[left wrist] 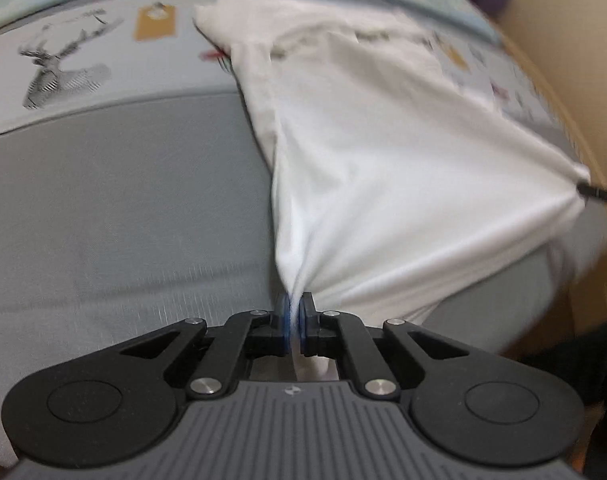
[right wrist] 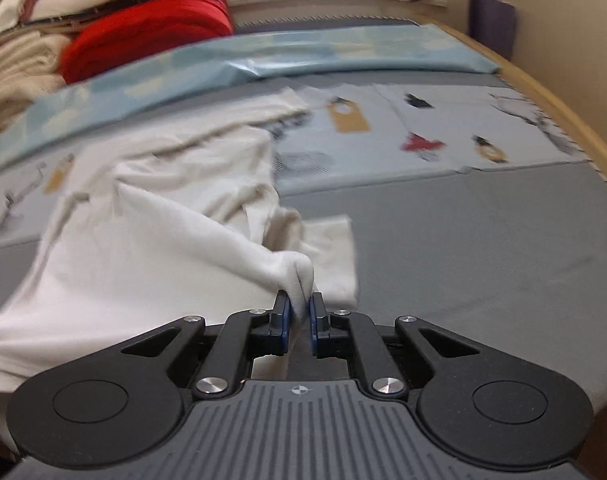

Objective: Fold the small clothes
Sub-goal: 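Lift and pull the shirt hem with the left tool while the right tool drags the other hem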

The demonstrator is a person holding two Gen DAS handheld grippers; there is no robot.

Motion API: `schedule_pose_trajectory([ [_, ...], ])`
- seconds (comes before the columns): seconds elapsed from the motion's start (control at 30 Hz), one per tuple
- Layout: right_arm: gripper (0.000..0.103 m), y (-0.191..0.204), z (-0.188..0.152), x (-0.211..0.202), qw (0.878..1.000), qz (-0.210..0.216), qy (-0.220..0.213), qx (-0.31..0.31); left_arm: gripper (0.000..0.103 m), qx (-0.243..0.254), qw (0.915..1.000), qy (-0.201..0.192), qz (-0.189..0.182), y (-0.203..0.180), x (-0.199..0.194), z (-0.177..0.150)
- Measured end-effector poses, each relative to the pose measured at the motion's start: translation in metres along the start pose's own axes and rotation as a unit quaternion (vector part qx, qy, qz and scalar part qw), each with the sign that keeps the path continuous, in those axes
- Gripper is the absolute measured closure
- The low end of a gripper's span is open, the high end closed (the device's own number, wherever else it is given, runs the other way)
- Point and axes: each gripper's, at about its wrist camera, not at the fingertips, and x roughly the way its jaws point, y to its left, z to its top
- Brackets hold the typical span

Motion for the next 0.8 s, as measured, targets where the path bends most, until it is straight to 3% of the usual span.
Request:
schedule_pose_trajectory([
  [0.07, 0.094, -0.007, -0.009, 0.002, 1.0, -0.009, 0.026, -0.015, 0.102, 0.013, 0.9987, 0.036, 0.032, 0.003, 0.007, -0.011],
  [0.13, 0.094, -0.009, -0.024, 0.015, 0.995, 0.029, 0.096, -0.03, 0.102, 0.022, 0.9949, 0.062, 0.076, 0.01, 0.013, -0.019],
  [0.2, 0.093, 0.005, -0.038, 0.026, 0.984, 0.066, 0.149, -0.075, 0.102, 0.01, 0.9952, 0.071, 0.066, 0.019, 0.013, -0.023],
  [0.3, 0.09, 0.034, -0.051, 0.026, 0.972, 0.072, 0.155, -0.162, 0.1, 0.008, 0.9982, 0.049, 0.033, 0.022, 0.003, -0.024],
  [0.47, 0.08, 0.029, -0.032, 0.025, 0.982, 0.078, 0.132, -0.109, 0.085, 0.006, 0.9986, 0.048, 0.023, 0.021, 0.004, -0.024],
  [0.67, 0.079, 0.026, -0.045, 0.04, 0.975, 0.054, 0.175, -0.129, 0.087, 0.027, 0.9952, 0.087, 0.036, 0.018, 0.024, -0.029],
  [0.7, 0.079, 0.027, -0.048, 0.042, 0.973, 0.055, 0.178, -0.135, 0.091, 0.032, 0.9953, 0.086, 0.033, 0.018, 0.022, -0.032],
  [0.73, 0.08, 0.028, -0.05, 0.04, 0.973, 0.061, 0.178, -0.137, 0.101, 0.037, 0.9959, 0.08, 0.019, 0.017, 0.019, -0.033],
  [0.77, 0.092, 0.028, -0.05, 0.038, 0.972, 0.073, 0.178, -0.136, 0.101, 0.038, 0.997, 0.067, 0.0, 0.016, 0.014, -0.032],
  [0.8, 0.096, 0.026, -0.047, 0.033, 0.972, 0.093, 0.171, -0.129, 0.101, 0.032, 0.9982, 0.045, -0.023, 0.017, 0.004, -0.031],
])
